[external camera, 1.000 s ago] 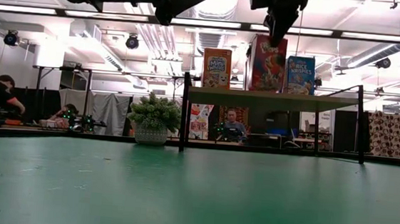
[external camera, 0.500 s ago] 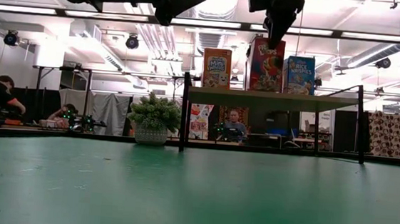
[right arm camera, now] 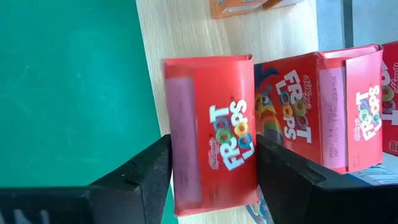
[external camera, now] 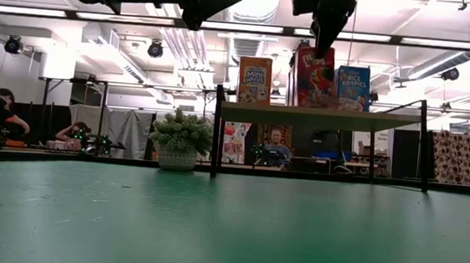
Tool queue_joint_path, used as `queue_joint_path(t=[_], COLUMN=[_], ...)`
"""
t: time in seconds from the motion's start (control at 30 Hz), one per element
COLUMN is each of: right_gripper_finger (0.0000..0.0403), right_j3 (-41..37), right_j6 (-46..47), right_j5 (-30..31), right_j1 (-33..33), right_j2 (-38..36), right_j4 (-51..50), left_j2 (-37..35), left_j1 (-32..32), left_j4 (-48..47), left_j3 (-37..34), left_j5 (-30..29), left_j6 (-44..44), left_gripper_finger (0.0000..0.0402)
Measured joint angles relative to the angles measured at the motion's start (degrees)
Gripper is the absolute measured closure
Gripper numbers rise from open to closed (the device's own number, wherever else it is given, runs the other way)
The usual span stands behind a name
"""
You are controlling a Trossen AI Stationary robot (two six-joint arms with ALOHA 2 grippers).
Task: Stack cereal on shelf
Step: Put the red cereal box on the shelf aligned with the other red cereal box
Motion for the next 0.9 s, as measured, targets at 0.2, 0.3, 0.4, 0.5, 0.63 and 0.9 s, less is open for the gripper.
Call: queue_joint_path(t=[0.2,0.3,0.4,0.5,0.63,0.9], right_gripper_finger=[0.0175,0.0167,0.0164,0.0164,0.0170,0.0208], right_j3=[0.00,0.00,0.35,1.87,4.70,7.56], right_j6=[-0.22,-0.31,-0.70,0.20,2.05,9.80], right_j5=[0.02,0.02,0.02,0.04,0.02,-0.86], right_j1=[0.00,0.00,0.00,0.16,0.55,3.39], right_j2=[0.00,0.00,0.00,-0.02,-0.05,-1.16], right_j4=[0.03,0.02,-0.02,0.02,-0.04,-1.92], left_j2=[0.00,0.00,0.00,0.00,0.00,0.00], left_j1=[-0.01,0.00,0.00,0.00,0.00,0.00], left_j4=[0.00,0.00,0.00,0.00,0.00,0.00], left_j3=[0.00,0.00,0.00,0.00,0.00,0.00], left_j5=[0.00,0.00,0.00,0.00,0.00,0.00], left_j6=[0.00,0.00,0.00,0.00,0.00,0.00], left_gripper_finger=[0.0146,0.0146,0.0146,0.0146,0.0146,0.0146])
